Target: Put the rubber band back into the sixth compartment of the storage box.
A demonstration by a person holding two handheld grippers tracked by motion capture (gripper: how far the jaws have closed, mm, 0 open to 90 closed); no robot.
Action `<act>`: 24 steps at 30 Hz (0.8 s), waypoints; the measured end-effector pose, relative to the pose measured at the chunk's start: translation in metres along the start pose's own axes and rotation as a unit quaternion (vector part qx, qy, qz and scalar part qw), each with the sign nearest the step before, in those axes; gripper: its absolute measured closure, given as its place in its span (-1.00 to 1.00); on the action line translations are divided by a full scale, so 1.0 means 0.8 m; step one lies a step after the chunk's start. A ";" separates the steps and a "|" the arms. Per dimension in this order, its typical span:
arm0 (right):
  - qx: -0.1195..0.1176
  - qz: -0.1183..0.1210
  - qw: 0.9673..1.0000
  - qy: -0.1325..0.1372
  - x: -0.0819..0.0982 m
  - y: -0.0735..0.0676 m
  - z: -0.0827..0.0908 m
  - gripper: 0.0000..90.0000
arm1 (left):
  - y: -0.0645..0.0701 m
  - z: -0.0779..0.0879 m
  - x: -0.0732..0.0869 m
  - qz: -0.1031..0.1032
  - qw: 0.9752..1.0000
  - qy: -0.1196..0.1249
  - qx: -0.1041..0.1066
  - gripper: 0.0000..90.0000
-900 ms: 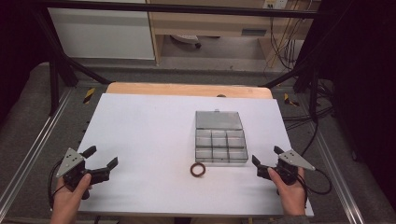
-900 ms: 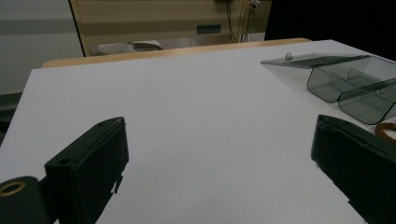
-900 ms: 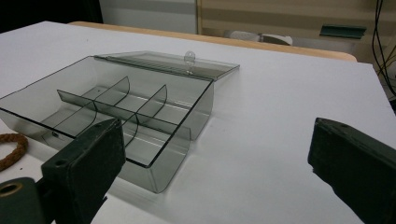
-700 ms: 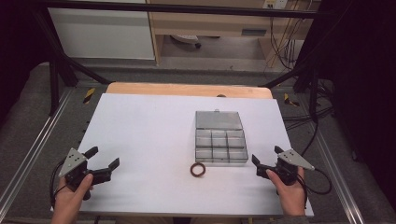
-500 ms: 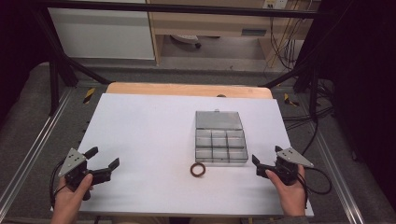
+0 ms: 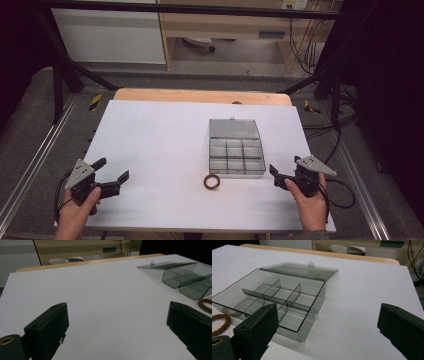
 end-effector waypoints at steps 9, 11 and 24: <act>-0.023 0.019 1.000 -0.003 -0.014 -0.015 -0.008 -0.91 | 0.001 0.002 0.003 -0.004 1.000 -0.005 -0.008 -0.90; -0.022 0.016 1.000 -0.007 -0.014 -0.016 -0.008 -0.92 | 0.001 0.003 0.004 -0.002 1.000 -0.002 -0.008 -0.92; -0.049 0.038 0.998 -0.006 -0.038 -0.049 -0.008 -0.91 | 0.001 0.003 0.005 -0.003 1.000 -0.006 -0.012 -0.90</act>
Point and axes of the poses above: each handheld gripper's, and its own axes: z roughly backward along the jaws, x roughly out of its underside, y roughly to its right, the point moved 2 cm from there along -z, roughly forward along the jaws, and after that the axes turned 9 degrees about z, right-handed, at the moved point
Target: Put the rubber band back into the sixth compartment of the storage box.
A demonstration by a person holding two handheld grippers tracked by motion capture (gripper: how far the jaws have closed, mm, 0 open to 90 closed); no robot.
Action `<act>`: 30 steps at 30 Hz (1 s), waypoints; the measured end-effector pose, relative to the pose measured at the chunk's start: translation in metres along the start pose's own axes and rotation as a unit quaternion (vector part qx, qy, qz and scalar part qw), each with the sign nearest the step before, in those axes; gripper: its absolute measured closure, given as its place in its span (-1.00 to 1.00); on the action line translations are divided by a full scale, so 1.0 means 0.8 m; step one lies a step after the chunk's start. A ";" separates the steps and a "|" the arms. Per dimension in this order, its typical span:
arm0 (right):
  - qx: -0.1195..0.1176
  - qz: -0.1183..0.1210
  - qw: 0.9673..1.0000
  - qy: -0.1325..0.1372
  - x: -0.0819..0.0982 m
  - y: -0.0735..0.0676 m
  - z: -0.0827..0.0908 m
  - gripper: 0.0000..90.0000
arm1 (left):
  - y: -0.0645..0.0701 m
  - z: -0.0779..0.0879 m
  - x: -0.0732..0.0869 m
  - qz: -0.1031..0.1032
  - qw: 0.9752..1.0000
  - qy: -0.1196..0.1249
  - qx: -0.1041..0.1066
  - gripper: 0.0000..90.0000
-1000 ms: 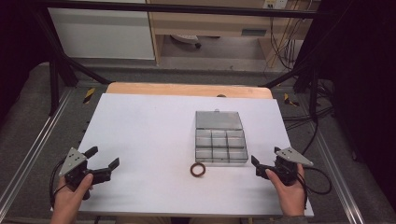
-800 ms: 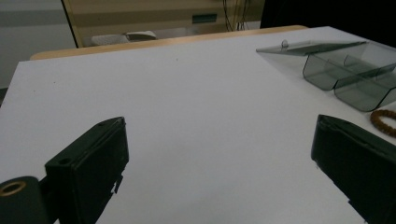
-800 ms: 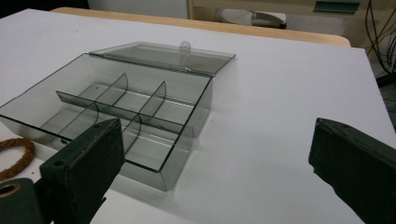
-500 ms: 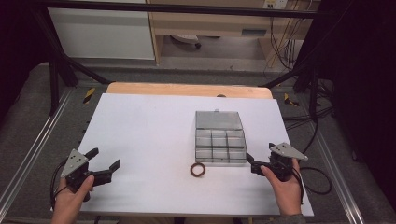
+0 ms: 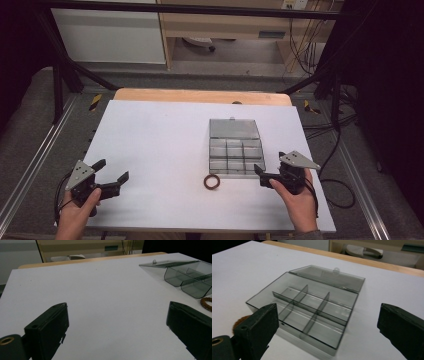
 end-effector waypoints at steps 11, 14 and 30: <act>-0.050 0.038 0.998 -0.011 -0.038 -0.047 -0.026 -0.89 | 0.002 -0.001 0.000 -0.006 1.000 -0.003 0.005 -0.90; -0.064 0.054 0.996 -0.017 -0.041 -0.064 -0.035 -0.89 | 0.002 0.000 0.001 -0.005 1.000 -0.001 0.008 -0.91; -0.108 0.081 0.990 -0.028 -0.047 -0.102 -0.046 -0.91 | 0.001 -0.001 0.003 -0.004 1.000 -0.006 0.006 -0.91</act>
Point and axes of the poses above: each handheld gripper's, and its own axes: z roughly backward along the jaws, x roughly out of its underside, y roughly to its right, the point moved 2 cm from there along -z, roughly forward along the jaws, and after that the axes turned 9 degrees about z, right-handed, at the moved point
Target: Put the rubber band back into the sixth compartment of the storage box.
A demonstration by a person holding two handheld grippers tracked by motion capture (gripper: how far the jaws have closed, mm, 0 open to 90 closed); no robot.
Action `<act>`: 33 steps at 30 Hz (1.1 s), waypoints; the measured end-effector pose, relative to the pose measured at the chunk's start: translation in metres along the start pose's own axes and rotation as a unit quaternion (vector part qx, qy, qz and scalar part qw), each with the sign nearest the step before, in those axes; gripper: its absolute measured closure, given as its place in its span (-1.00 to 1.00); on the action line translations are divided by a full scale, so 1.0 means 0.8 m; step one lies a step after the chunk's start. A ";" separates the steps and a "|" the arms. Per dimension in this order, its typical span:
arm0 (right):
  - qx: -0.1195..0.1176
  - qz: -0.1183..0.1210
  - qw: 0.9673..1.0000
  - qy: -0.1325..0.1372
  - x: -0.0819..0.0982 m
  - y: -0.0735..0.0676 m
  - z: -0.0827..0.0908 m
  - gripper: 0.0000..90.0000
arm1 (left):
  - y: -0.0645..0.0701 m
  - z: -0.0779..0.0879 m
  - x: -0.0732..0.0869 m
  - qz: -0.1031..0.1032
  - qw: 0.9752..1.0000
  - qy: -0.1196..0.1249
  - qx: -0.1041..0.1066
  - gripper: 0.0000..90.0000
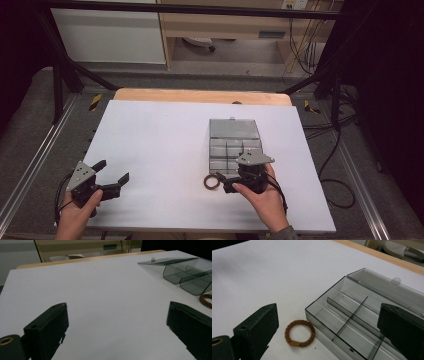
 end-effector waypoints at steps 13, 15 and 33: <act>-0.033 0.019 0.999 -0.008 -0.009 -0.030 -0.010 -0.92 | 0.002 -0.001 0.001 -0.006 1.000 -0.005 0.003 -0.91; -0.036 0.025 0.999 -0.009 -0.010 -0.035 -0.012 -0.92 | 0.002 -0.002 0.001 -0.005 1.000 -0.007 0.003 -0.91; -0.089 0.052 0.994 -0.031 -0.003 -0.074 -0.030 -0.81 | 0.005 -0.004 0.001 -0.012 1.000 -0.011 0.004 -0.91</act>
Point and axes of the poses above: each handheld gripper's, and its own axes: z roughly backward along the jaws, x roughly out of its underside, y roughly to its right, the point moved 2 cm from there along -z, roughly forward along the jaws, and after that the axes turned 9 degrees about z, right-handed, at the moved point
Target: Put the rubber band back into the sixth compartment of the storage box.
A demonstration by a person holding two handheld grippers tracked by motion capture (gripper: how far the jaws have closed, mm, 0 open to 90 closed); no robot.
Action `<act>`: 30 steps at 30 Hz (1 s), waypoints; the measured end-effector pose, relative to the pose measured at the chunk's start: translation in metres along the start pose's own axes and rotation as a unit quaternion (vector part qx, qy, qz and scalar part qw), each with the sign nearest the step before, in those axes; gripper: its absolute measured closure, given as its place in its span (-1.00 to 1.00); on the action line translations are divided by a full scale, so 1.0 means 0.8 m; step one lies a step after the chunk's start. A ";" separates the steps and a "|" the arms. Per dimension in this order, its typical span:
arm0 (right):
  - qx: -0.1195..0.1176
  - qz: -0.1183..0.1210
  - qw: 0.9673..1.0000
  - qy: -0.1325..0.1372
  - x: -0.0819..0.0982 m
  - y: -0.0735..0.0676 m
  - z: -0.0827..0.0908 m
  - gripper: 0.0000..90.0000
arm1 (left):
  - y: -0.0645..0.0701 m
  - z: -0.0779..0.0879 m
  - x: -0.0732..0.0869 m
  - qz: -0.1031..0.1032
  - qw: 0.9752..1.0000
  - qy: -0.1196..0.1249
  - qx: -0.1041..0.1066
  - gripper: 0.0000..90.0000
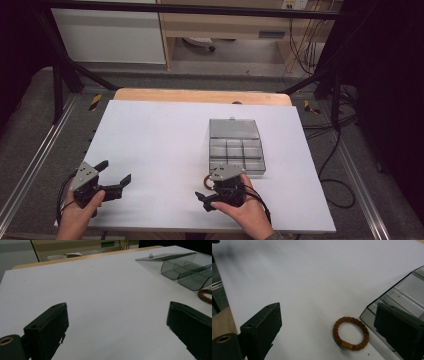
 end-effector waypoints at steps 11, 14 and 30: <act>-0.024 0.014 0.999 -0.018 0.004 -0.015 -0.014 -0.79 | -0.001 0.000 0.001 -0.002 1.000 -0.002 0.001 -0.91; -0.030 0.013 0.999 -0.022 0.006 -0.018 -0.017 -0.81 | 0.000 0.000 0.001 -0.003 1.000 -0.003 0.001 -0.91; -0.036 0.008 0.998 -0.056 0.027 -0.013 -0.025 -0.43 | 0.002 -0.001 0.001 -0.009 1.000 -0.006 0.003 -0.91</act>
Point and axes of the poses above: each handheld gripper's, and its own axes: z roughly backward along the jaws, x roughly out of its underside, y roughly to its right, the point moved 2 cm from there along -z, roughly forward along the jaws, and after that the axes turned 9 degrees about z, right-handed, at the moved point
